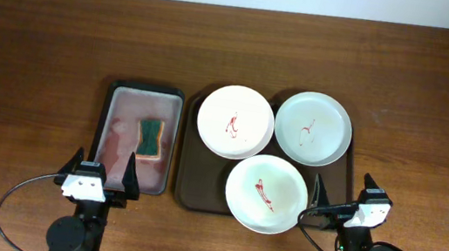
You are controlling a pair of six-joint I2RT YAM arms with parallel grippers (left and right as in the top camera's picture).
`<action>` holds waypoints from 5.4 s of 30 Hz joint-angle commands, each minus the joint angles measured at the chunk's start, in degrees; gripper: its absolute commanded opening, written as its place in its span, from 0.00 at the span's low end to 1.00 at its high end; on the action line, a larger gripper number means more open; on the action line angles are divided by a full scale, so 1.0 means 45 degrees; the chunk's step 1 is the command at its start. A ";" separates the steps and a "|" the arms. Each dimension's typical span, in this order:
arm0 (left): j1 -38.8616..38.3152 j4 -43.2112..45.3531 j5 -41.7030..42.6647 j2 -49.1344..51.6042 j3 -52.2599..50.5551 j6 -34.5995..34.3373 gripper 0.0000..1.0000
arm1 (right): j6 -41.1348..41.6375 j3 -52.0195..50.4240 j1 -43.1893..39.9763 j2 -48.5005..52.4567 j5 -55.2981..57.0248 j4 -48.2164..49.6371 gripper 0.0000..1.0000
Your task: Clean dirty plates on tray and stack at the side
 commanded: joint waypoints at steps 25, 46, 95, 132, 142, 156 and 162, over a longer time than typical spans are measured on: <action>0.0087 -0.0024 0.0141 -0.0087 -0.0044 0.0155 0.99 | 0.0136 -0.0068 0.0126 -0.0121 -0.0223 -0.0015 0.99; 0.0087 -0.0024 0.0146 -0.0087 -0.0044 0.0155 0.99 | 0.0141 -0.0068 0.0126 -0.0121 -0.0277 -0.0005 0.99; 0.0073 -0.2895 0.1812 1.7432 0.9860 -0.0185 0.69 | 0.1059 1.2080 0.0107 1.2847 -0.1030 -1.0244 0.99; -0.1263 -0.5746 0.1821 1.9637 1.0598 -0.1001 0.00 | 0.1049 1.2002 0.0107 1.6354 -0.1141 -1.1060 0.40; -0.1263 -0.6101 0.1860 1.9637 1.0598 -0.1098 0.00 | 0.0233 1.2002 0.0107 2.1075 -0.3026 -1.0229 0.23; -0.1258 -0.6081 0.1851 1.9598 1.0700 -0.1098 0.00 | 0.0243 1.2002 0.0107 2.1643 -0.3104 -1.0195 0.04; -0.1185 -0.6057 0.1647 1.8370 1.1788 -0.1098 0.00 | 0.0243 1.2002 0.0107 2.1643 -0.3104 -1.0253 0.04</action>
